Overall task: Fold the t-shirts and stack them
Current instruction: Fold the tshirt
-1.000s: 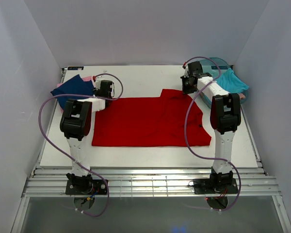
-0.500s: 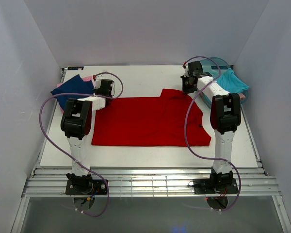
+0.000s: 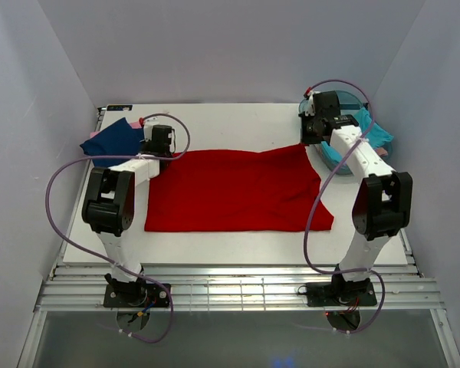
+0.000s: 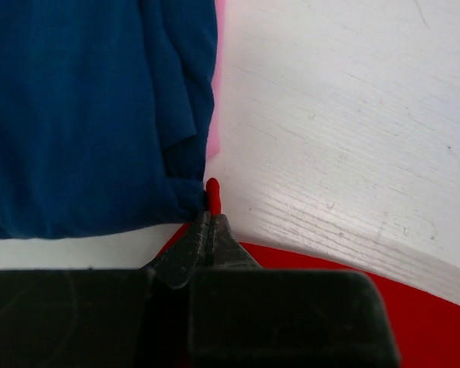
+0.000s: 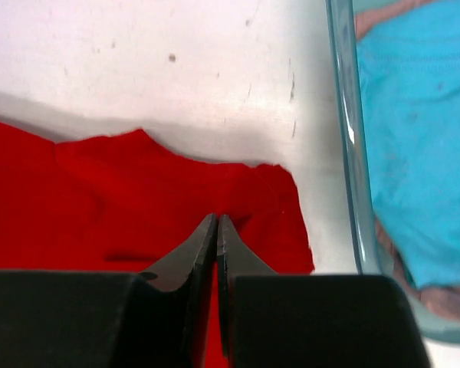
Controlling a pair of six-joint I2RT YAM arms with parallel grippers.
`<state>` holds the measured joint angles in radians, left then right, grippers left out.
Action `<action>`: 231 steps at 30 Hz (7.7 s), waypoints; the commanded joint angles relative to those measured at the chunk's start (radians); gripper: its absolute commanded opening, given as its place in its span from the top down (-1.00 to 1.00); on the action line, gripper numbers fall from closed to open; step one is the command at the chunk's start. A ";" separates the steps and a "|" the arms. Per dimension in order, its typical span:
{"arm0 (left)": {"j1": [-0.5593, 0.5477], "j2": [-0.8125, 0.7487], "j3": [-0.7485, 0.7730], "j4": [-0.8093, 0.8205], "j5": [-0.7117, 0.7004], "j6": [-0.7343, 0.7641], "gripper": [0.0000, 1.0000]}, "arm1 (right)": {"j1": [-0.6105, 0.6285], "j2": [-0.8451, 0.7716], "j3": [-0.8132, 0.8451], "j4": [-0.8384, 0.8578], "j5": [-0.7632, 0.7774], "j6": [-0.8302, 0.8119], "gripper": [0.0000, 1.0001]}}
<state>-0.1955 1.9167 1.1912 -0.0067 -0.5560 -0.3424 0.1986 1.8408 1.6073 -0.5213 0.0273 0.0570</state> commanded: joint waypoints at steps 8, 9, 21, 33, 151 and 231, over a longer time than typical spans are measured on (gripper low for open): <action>0.004 -0.200 -0.123 -0.025 0.071 -0.052 1.00 | 0.022 -0.196 -0.219 -0.062 0.010 0.035 0.85; 0.005 -0.209 -0.136 -0.033 0.077 -0.055 1.00 | 0.025 -0.209 -0.224 -0.080 0.013 0.037 0.85; -0.013 -0.343 -0.220 -0.180 0.077 -0.104 1.00 | 0.071 -0.359 -0.317 -0.226 0.079 0.072 0.84; -0.025 -0.415 -0.255 -0.291 0.091 -0.124 1.00 | 0.093 -0.411 -0.408 -0.322 0.131 0.089 0.85; -0.085 0.021 0.007 -0.415 0.076 -0.187 -0.17 | 0.228 -0.046 -0.346 -0.100 0.215 0.204 0.85; -0.300 -0.495 -0.458 -0.449 0.169 -0.460 1.00 | 0.094 0.319 0.083 0.060 0.247 0.024 0.85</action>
<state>-0.4915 1.4681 0.7513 -0.4622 -0.4015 -0.7841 0.2955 2.1674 1.6543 -0.3981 0.2375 0.0780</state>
